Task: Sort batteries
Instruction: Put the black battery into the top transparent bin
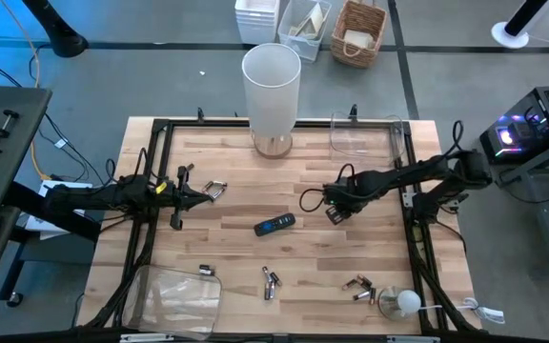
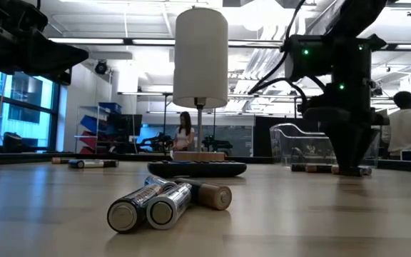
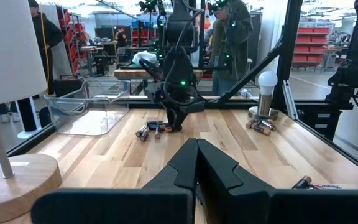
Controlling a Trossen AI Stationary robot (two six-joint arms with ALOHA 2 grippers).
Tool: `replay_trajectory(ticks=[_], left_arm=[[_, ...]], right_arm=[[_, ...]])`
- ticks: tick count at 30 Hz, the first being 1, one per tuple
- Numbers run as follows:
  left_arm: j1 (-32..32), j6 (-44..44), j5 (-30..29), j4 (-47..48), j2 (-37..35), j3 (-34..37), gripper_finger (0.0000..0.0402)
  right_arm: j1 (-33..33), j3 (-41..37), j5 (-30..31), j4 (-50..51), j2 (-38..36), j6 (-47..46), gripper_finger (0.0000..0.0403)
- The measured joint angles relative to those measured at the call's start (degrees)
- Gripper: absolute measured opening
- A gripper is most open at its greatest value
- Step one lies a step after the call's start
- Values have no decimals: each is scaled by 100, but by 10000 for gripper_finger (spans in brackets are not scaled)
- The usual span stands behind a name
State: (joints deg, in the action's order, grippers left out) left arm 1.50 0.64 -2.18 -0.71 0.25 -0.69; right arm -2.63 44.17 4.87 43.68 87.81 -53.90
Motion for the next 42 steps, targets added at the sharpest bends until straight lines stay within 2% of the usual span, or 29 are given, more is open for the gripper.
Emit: replay_trajectory(ticks=[9,11,13,16,17,20,24,28,31,37,39,42], left_arm=[[0,0,1,2,0,2,1],[0,0,-2,2,0,0,1],[-2,0,1,2,0,2,1],[-1,-1,1,1,0,0,1],[-1,0,-2,0,0,1,1],[-2,-2,1,2,0,2,1],[-1,-1,0,2,0,2,1],[-2,-2,1,0,9,2,1],[-1,-2,1,2,9,1,1],[-2,0,1,2,9,2,1],[-1,0,0,2,9,0,1],[-2,0,0,2,9,0,1]], right_arm=[[15,-354,-60,-443,-26,-335,118],[14,-353,-115,-444,-24,-227,90],[37,-354,-193,-434,-76,-117,42],[178,-326,-486,-309,-249,1,35],[244,-258,-721,-72,-353,1,35],[423,119,-869,183,-871,-2,35],[336,638,-409,190,-1609,120,35],[-469,1096,904,546,-2078,644,35],[-1420,1236,1474,584,-2120,1198,35],[-3236,1146,1619,26,-1888,2045,37],[-3624,1146,1619,-142,-1773,2162,60],[-4013,1146,1476,-150,-1585,2292,114]])
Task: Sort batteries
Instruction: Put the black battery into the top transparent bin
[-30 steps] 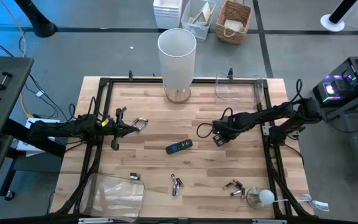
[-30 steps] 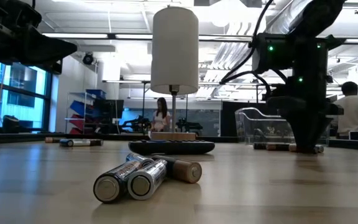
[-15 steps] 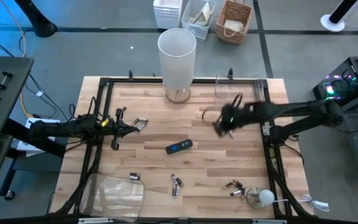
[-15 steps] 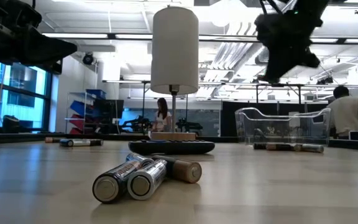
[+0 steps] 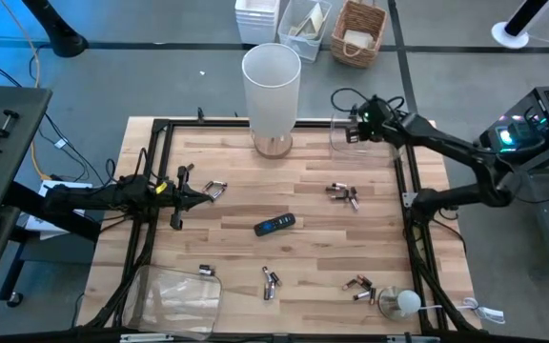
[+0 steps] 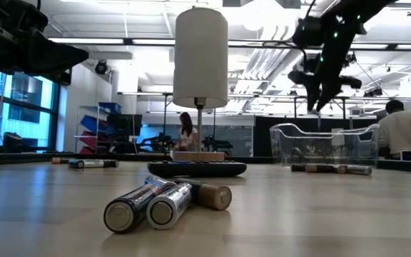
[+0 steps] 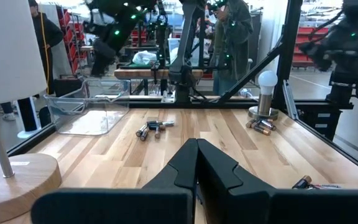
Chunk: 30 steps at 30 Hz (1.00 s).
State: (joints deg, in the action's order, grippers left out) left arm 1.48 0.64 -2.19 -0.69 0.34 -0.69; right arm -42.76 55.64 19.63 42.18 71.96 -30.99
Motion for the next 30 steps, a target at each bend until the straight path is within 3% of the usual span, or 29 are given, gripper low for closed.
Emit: replay_trajectory(ticks=[6,10,13,15,18,21,25,30], left_arm=[[1,-1,0,-1,0,0,1],[0,0,-1,0,0,2,1],[1,-1,-1,-1,0,0,1],[0,-1,0,0,0,1,1],[1,0,1,0,0,1,1],[0,0,1,0,0,1,1],[0,0,1,0,0,2,1],[2,0,1,0,0,0,1]], right_arm=[[-299,0,-955,-84,235,291,193],[-143,177,-1791,-168,-24,391,198],[381,305,-2573,-111,-412,542,192],[955,315,-2996,148,-646,387,187],[2244,323,-3139,896,-847,-94,182],[3827,317,-2857,1685,-798,-778,181],[5844,317,-2724,1893,-587,-1595,180],[7474,317,-2304,1780,-67,-1848,180]])
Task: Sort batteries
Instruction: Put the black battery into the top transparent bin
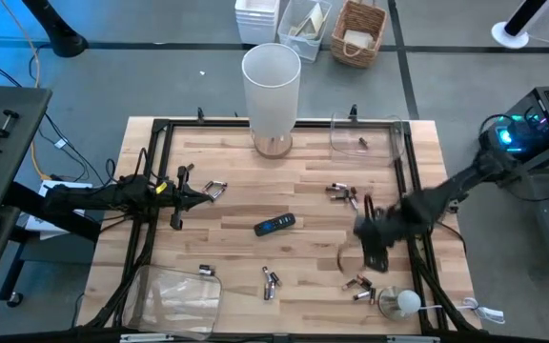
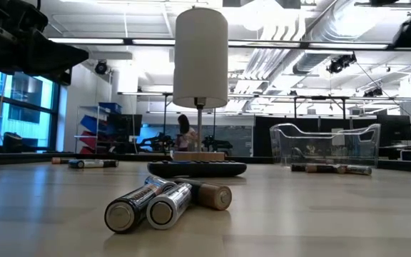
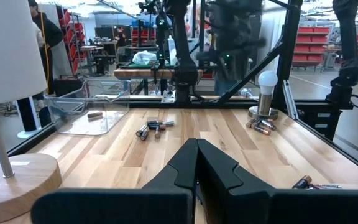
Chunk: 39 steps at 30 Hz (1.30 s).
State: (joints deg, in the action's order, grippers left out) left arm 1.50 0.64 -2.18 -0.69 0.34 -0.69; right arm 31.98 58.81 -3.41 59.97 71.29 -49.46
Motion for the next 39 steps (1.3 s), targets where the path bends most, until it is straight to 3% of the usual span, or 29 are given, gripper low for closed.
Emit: replay_trajectory(ticks=[7,15,25,28,32,36,39], left_arm=[[-2,-1,-1,-1,0,1,1],[-2,0,1,0,0,2,1],[-1,0,-1,-2,0,0,1],[-1,-1,-2,-1,0,1,1],[0,0,0,-2,0,2,1],[-1,0,-1,-1,2,0,1],[-2,0,-1,-2,2,0,1]], right_arm=[[855,0,18,-1453,1309,1566,180],[878,-4,196,-1872,2412,2012,180],[884,13,178,-2458,3187,2256,179],[897,32,245,-2414,3372,2255,153],[863,39,256,-2274,3448,2121,43],[655,11,8,-2083,3153,2115,34],[323,-60,-30,-1338,2613,2311,34]])
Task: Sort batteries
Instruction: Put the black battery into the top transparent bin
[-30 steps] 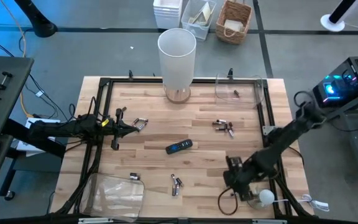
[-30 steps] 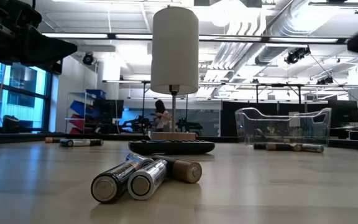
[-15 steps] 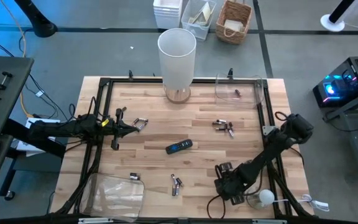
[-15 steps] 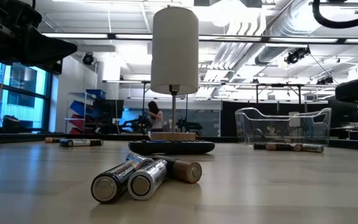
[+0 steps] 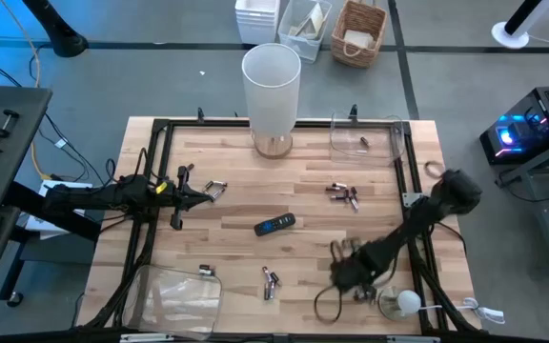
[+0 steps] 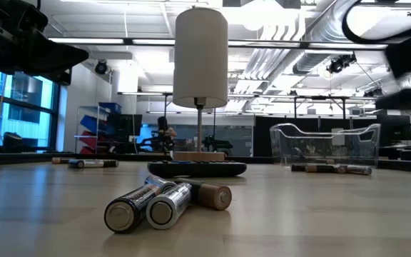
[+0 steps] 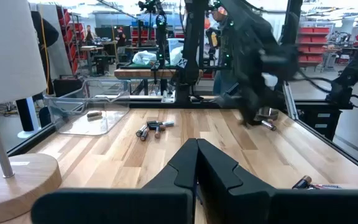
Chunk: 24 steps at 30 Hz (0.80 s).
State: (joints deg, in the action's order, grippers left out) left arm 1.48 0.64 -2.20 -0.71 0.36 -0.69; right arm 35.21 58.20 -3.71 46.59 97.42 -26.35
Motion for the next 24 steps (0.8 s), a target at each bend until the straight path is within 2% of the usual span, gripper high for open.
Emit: replay_trajectory(ticks=[2,6,9,12,15,18,20,24], left_arm=[[0,0,2,0,0,0,1],[2,-1,2,-9,0,0,1],[0,-1,2,-1,0,0,1],[0,0,2,2,0,0,1],[0,0,0,-2,0,0,1],[2,-2,0,0,0,1,1],[0,0,0,0,0,0,1],[2,-2,0,0,0,2,1]], right_arm=[[-365,58,167,116,-535,162,34],[-1377,30,1203,795,-1686,285,34],[-2438,54,2067,884,-2455,263,34],[-3579,51,2668,703,-2918,453,34],[-4683,51,3061,516,-3074,822,34],[-5667,51,3175,389,-2914,983,34],[-6211,51,3068,386,-2738,884,41],[-6958,51,2722,394,-2374,648,89]])
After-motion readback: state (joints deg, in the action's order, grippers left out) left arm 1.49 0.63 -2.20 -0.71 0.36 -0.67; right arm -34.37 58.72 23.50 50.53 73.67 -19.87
